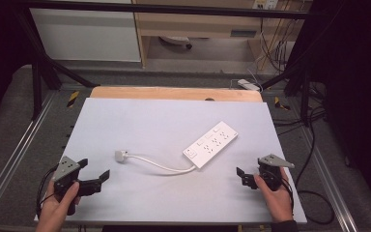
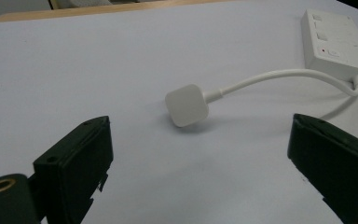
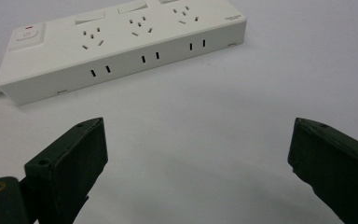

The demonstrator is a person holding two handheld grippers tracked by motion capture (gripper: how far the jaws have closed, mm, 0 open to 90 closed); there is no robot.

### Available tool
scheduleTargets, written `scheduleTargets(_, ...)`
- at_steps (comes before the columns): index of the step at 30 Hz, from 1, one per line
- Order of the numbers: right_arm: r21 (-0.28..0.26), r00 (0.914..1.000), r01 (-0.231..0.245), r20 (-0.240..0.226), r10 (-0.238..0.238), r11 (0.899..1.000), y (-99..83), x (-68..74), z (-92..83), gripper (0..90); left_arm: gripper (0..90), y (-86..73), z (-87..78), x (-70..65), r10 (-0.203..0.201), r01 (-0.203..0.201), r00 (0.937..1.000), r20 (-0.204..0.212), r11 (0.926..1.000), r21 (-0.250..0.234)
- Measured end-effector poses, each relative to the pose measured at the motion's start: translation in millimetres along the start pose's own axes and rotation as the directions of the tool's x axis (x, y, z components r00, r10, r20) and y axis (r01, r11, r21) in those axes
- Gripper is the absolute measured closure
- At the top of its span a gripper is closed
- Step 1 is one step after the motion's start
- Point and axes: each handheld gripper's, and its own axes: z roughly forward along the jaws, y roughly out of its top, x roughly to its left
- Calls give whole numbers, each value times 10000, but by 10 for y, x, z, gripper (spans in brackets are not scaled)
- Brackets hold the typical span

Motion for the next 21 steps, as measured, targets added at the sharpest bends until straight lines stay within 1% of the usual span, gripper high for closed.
scheduleTargets(4, 65, 10000, -26, 39, 26, 10000, -1, -2, -32, 50, 66, -1, -1, 4, 38, -38, 10000, -17, 10000, 30)
scheduleTargets(11, -15, 9999, -92, -57, 92, 10000, -17, -42, -74, 55, 65, -4, -5, 25, -20, 20, 10000, -73, 10000, 70)
scheduleTargets(14, -42, 9999, -54, -132, 54, 10000, -15, -37, -72, 55, 66, -3, -11, 30, -44, 45, 9999, -108, 10000, 62)
scheduleTargets(16, -74, 9998, 65, -190, -66, 10000, -9, -25, -78, 55, 66, -3, -16, 40, -53, 54, 9999, -105, 10000, 74)
scheduleTargets(21, -205, 9995, 31, -299, -37, 9998, -5, -25, -98, 56, 66, -8, -21, 58, -242, 243, 9996, -129, 9997, 75)
